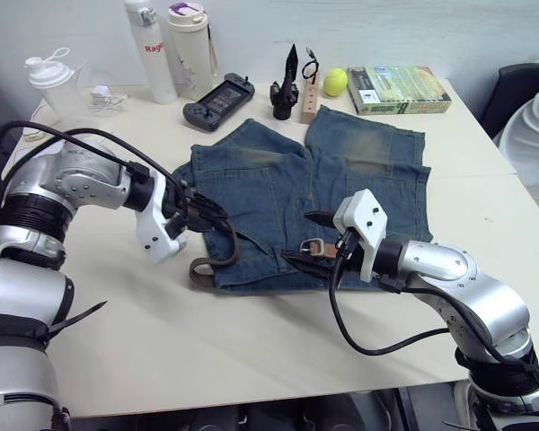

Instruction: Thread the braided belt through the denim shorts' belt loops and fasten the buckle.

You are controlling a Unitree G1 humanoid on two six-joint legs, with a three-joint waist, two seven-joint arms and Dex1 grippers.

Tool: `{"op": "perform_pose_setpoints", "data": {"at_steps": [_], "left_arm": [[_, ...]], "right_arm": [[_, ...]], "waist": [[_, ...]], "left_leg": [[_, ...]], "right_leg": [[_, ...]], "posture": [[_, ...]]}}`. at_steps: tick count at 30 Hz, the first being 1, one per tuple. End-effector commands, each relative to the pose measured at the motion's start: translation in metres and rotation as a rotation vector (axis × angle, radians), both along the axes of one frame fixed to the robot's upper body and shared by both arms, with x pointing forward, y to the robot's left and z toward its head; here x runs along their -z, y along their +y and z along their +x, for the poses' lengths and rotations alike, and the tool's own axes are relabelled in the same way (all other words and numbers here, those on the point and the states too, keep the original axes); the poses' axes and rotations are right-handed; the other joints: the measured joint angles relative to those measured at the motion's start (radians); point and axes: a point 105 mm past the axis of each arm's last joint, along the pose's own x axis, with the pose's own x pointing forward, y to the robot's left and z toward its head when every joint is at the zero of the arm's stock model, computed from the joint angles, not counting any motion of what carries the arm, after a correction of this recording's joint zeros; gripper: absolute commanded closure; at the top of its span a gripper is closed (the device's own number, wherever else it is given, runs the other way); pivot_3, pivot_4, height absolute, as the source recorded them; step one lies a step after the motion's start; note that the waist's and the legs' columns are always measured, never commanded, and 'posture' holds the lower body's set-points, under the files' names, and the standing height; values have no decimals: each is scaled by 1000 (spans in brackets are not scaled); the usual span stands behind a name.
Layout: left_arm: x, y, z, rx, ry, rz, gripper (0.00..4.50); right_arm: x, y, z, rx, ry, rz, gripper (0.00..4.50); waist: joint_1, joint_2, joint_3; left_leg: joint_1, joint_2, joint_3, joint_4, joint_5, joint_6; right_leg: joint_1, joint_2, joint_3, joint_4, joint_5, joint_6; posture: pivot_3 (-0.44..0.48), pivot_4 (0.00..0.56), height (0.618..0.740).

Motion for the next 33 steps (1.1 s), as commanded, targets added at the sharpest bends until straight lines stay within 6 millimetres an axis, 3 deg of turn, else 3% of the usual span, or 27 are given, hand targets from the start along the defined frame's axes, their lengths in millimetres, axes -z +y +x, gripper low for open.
{"op": "perform_pose_setpoints", "data": {"at_steps": [1, 4, 7, 12, 17, 21, 25, 28, 31, 33], "left_arm": [[-27, 6, -3, -56, -5, -114, 2302], [-35, 8, -4, -138, 90, -242, 2302], [-49, 27, -13, -404, 480, -649, 2302], [-40, 37, -34, -695, 937, -1026, 2302], [-29, 29, -38, -902, 1096, -1239, 2302], [-2, 24, -19, -1206, 1184, -1413, 2302], [13, 12, -10, -1384, 1295, -1462, 2302], [24, 3, -8, -1487, 1285, -1439, 2302], [24, -7, -5, -1504, 1329, -1483, 2302], [31, -16, -8, -1537, 1337, -1419, 2302]], "right_arm": [[-9, 1, -1, -17, -37, 15, 0], [-9, 1, -1, -21, -38, 11, 0], [-7, 1, -2, -23, -34, 9, 0], [-6, 0, -4, -24, -29, 9, 0], [-7, -3, -3, -23, -29, 2, 0], [-6, -3, -4, -27, -28, -5, 0], [-5, -2, -4, -26, -26, -6, 0], [-4, -1, -5, -22, -24, -5, 0], [-2, 0, -6, -17, -22, -1, 0], [-2, 0, -7, -9, -25, 1, 0]], "waist": [[2, 0, 0], [-3, 0, 0], [-22, 1, 1], [-32, 1, 2], [-8, 1, 2], [10, 1, 2], [12, 1, 2], [12, 1, 2], [12, 1, 2], [12, 1, 2]], "left_leg": [[-1, 0, -1, 1, 0, 0], [-1, 0, -1, 2, 0, 0], [0, 0, -2, 0, 0, 0], [-1, 1, -6, -1, 0, 0], [1, 0, -8, 1, 0, 0], [2, -1, -8, 1, 0, -1], [2, -1, -8, 1, 1, -2], [2, -1, -7, 0, 1, -3], [2, -1, -7, 0, 2, -3], [2, -1, -7, 0, 2, -4]], "right_leg": [[0, 0, 0, 0, 0, 0], [0, 0, 0, 0, 0, 0], [0, 0, 2, 1, 0, 0], [0, 1, 6, 1, 0, 0], [4, 1, 10, 0, 0, 0], [5, 1, 16, 0, 0, 0], [3, 3, 18, 1, 0, 0], [3, 3, 19, 2, 0, 0], [3, 4, 19, 1, 0, 0], [3, 4, 20, 1, 0, 0]], "posture": [[0, 150, 724], [0, 150, 724], [0, 150, 724], [0, 150, 724], [0, 150, 724], [0, 150, 724], [0, 150, 724], [0, 150, 724], [0, 150, 724], [0, 150, 724]]}}
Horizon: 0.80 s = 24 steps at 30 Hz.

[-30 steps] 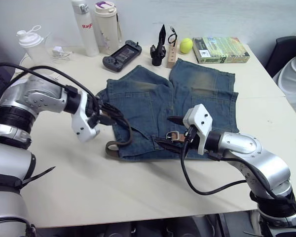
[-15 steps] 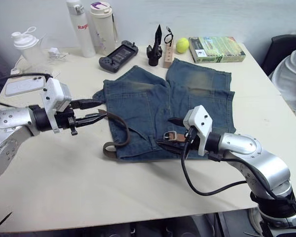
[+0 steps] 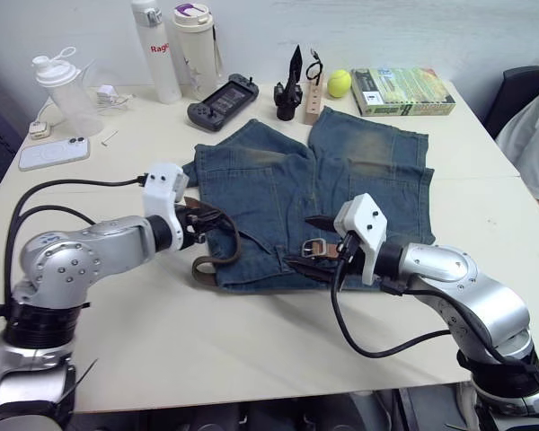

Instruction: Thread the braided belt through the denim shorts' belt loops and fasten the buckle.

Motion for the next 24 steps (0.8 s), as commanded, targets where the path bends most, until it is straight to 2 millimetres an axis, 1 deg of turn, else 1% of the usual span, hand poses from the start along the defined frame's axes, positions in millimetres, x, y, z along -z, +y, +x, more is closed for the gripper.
{"op": "perform_pose_setpoints", "data": {"at_steps": [1, 3, 5, 6, 9, 11, 15, 19, 23, 24], "left_arm": [[-4, -5, -4, 12, 9, 28, 2302], [2, -5, 0, -12, 45, -5, 2302], [2, -13, 8, -12, 57, -41, 2302], [2, -21, 11, 14, 64, -40, 2302], [7, -38, 13, 72, 86, -26, 2302], [9, -41, 13, 88, 90, -15, 2302], [8, -39, 13, 100, 78, 18, 2302], [17, -32, 13, 101, 108, 83, 2302], [21, -29, 15, 104, 84, 164, 2302], [20, -28, 16, 101, 74, 168, 2537]], "right_arm": [[-10, 3, -5, -7, -56, 14, 0], [-11, 4, -5, -3, -58, 18, 0], [-10, 5, -6, 1, -58, 21, 0], [-10, 5, -6, 3, -58, 21, 0], [-10, 7, -8, 9, -58, 30, 0], [-9, 7, -9, 17, -59, 30, 0], [-9, 6, -10, 32, -58, 33, 0], [-11, 6, -10, 43, -61, 45, 0], [-13, 5, -9, 56, -67, 51, 0], [-13, 5, -8, 58, -68, 50, 0]], "waist": [[-1, 0, 0], [-1, 0, 0], [2, 0, 0], [8, 0, 0], [16, -1, 0], [13, -1, 0], [10, -1, 0], [11, -1, 0], [12, -1, 0], [12, 0, 0]], "left_leg": [[0, 0, 0, 0, 0, 0], [0, 0, 1, 0, 0, 0], [0, 0, 1, 0, 0, -1], [0, 0, 1, 0, 1, -1], [0, 0, 1, 0, 1, -1], [0, -1, 2, 0, 1, -1], [0, 0, 3, -1, 1, -2], [0, 1, 3, -1, 1, -3], [0, 1, 4, -1, 1, -3], [0, 1, 4, -1, 1, -3]], "right_leg": [[0, 0, 0, 0, 0, 0], [-1, 1, 1, 0, 0, 0], [-1, 1, 1, 0, 0, 0], [0, 1, 1, 0, 0, 0], [0, 1, 0, -1, 0, 0], [0, 1, 0, -1, 0, 0], [-2, 2, -1, -1, 0, 0], [-2, 3, -1, -1, 0, 0], [-2, 3, -1, -1, 0, 0], [-2, 3, -1, -1, 0, 0]], "posture": [[0, 150, 724], [0, 150, 724], [0, 150, 724], [0, 150, 724], [0, 150, 724], [0, 150, 724], [0, 150, 724], [0, 150, 724], [0, 150, 724], [0, 150, 724]]}}
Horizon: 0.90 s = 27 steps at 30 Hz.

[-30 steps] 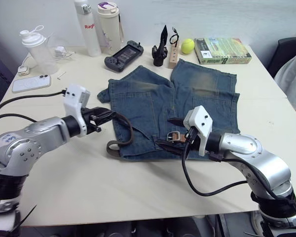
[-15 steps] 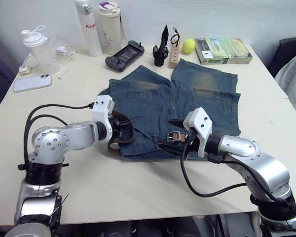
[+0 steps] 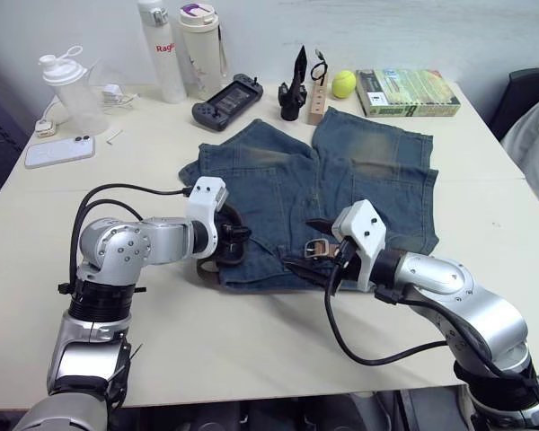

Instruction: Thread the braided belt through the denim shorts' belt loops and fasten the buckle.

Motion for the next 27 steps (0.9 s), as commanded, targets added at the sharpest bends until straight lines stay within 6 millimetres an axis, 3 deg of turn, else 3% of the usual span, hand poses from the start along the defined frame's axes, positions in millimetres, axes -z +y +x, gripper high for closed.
{"op": "perform_pose_setpoints", "data": {"at_steps": [1, 3, 5, 6, 11, 15, 18, 21, 27], "left_arm": [[-12, -1, 3, 19, -79, 41, 2838], [-16, 0, 4, 23, -112, 43, 3387], [-21, 0, 5, 40, -143, 51, 4356], [-25, -1, 4, 67, -166, 60, 4434], [-36, -5, -2, 193, -274, 138, 4434], [-75, -26, -20, 456, -526, 164, 4434], [-94, -33, -35, 664, -748, 286, 4434], [-93, -33, -42, 831, -892, 406, 4434], [-59, -20, -32, 1040, -913, 719, 4434]], "right_arm": [[-13, 1, -4, -8, -58, 14, 0], [-13, 1, -4, -7, -58, 12, 0], [-13, 0, -4, -5, -58, 11, 0], [-13, 0, -4, -4, -59, 10, 0], [-14, -2, -3, -2, -62, 6, 0], [-18, -8, 2, 18, -105, -32, 0], [-21, -13, 6, 30, -156, -72, 0], [-29, -16, 12, 47, -247, -125, 0], [-35, -27, 32, 95, -557, -403, 0]], "waist": [[0, 0, 0], [0, 0, 0], [-1, 0, 0], [-1, 0, 0], [-2, 0, 0], [0, 0, 0], [-2, 0, 0], [-2, 1, 0], [-3, 1, 0]], "left_leg": [[0, 0, 0, 0, 0, 0], [0, 0, 0, 0, 0, 0], [0, 0, 0, 0, 0, 0], [0, 0, 0, 0, 0, 0], [0, 0, 0, -1, 0, 0], [-1, 0, 1, -1, 0, -1], [-1, 0, 1, -1, 0, -1], [1, 0, 3, -3, -1, -1], [0, 0, 5, -3, -1, -1]], "right_leg": [[0, 0, 0, 0, 0, 0], [0, 0, 0, 0, 0, 0], [0, 0, 0, 0, 0, 0], [0, 0, 0, 0, 0, 0], [0, 0, 0, 0, 0, 0], [-1, 0, -1, -1, 0, 0], [-1, 0, -1, -2, 0, 0], [-1, 0, -1, -2, 0, 0], [-2, 0, -1, -2, 0, 0]], "posture": [[0, 150, 724], [0, 150, 724], [0, 150, 724], [0, 150, 724], [0, 150, 724], [0, 150, 724], [0, 150, 724], [0, 150, 724], [0, 150, 724]]}}
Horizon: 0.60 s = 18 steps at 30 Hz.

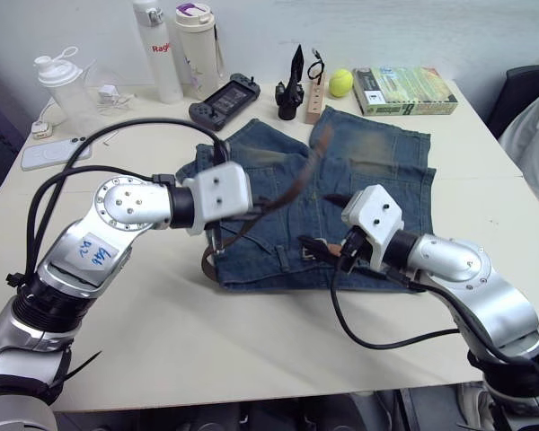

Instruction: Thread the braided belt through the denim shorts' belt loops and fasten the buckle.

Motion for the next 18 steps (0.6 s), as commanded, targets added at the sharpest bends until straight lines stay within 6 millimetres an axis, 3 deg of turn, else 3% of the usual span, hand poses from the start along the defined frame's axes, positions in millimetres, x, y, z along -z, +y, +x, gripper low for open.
{"op": "perform_pose_setpoints", "data": {"at_steps": [1, 4, 8, 18], "left_arm": [[8, 7, 12, 16, -119, 140, 4434], [3, 5, 30, -38, -210, 146, 4434], [-3, 13, 51, -147, -302, 129, 4434], [-7, 4, 45, -163, -313, 18, 4434]], "right_arm": [[-5, -5, 7, 18, -221, -196, 0], [12, -18, 11, 70, -221, -308, 0], [25, -29, 6, 116, -164, -327, 0], [38, 6, -5, 54, -95, -229, 0]], "waist": [[0, 0, 0], [7, 0, 0], [5, 0, 0], [1, 0, 0]], "left_leg": [[0, 0, 0, 0, 0, 0], [-1, 0, -1, 1, 0, 1], [-3, -1, -2, 3, 1, 4], [-3, 0, -5, 3, 1, 4]], "right_leg": [[0, 0, 0, 0, 0, 0], [0, -1, -1, 0, 0, 0], [0, -3, -5, 0, 0, 1], [1, -3, -8, 1, 0, 1]], "posture": [[0, 150, 724], [0, 150, 724], [0, 150, 724], [0, 150, 724]]}}
